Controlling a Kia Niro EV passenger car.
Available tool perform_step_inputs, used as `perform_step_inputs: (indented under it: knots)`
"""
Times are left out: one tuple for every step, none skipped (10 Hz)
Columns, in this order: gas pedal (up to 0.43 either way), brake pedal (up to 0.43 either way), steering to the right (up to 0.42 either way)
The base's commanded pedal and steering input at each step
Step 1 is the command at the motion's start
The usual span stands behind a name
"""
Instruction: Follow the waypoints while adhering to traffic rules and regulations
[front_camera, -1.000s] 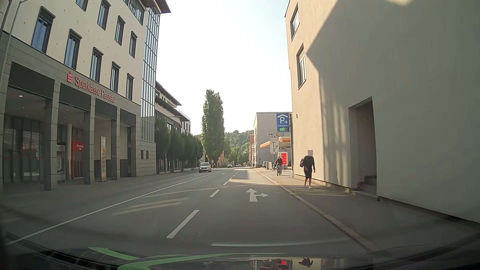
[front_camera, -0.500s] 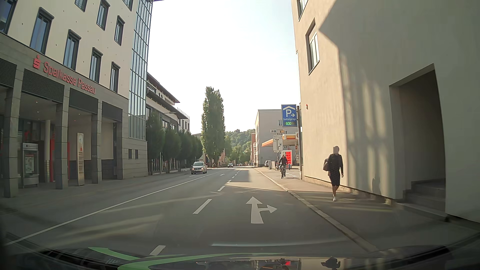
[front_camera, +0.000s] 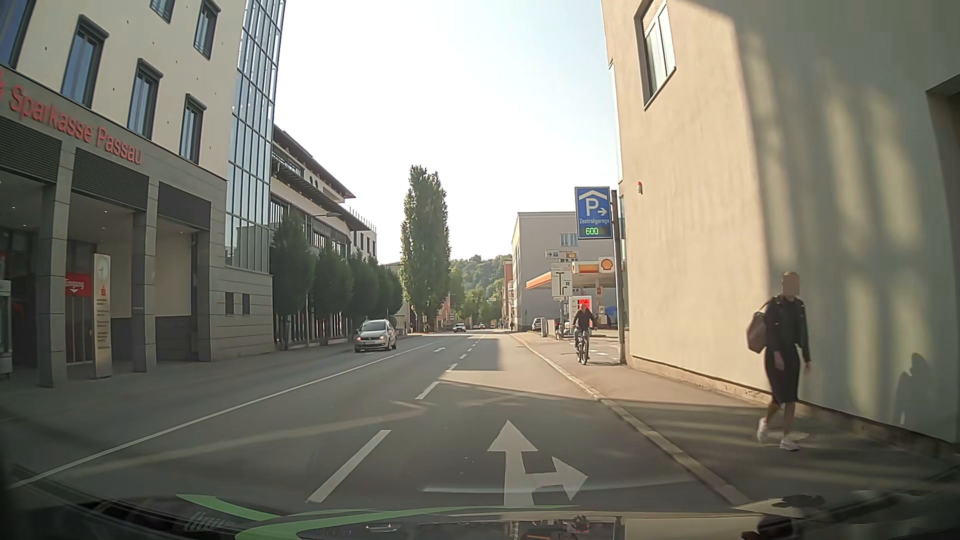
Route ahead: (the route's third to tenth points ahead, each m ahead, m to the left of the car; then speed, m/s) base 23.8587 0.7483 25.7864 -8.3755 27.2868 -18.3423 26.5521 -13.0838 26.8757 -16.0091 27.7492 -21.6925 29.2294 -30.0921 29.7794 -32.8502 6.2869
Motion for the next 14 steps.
perform_step_inputs:
  knots:
    - [0.000, 0.152, -0.004]
    - [0.000, 0.165, -0.004]
    - [0.000, 0.171, -0.004]
    - [0.000, 0.177, -0.004]
    - [0.000, 0.177, -0.004]
    - [0.000, 0.177, -0.004]
    - [0.000, 0.183, -0.004]
    - [0.000, 0.189, -0.004]
    - [0.000, 0.189, -0.004]
    - [0.000, 0.189, -0.004]
    - [0.000, 0.189, -0.004]
    - [0.000, 0.189, -0.004]
    - [0.000, 0.189, -0.004]
    - [0.000, 0.177, -0.004]
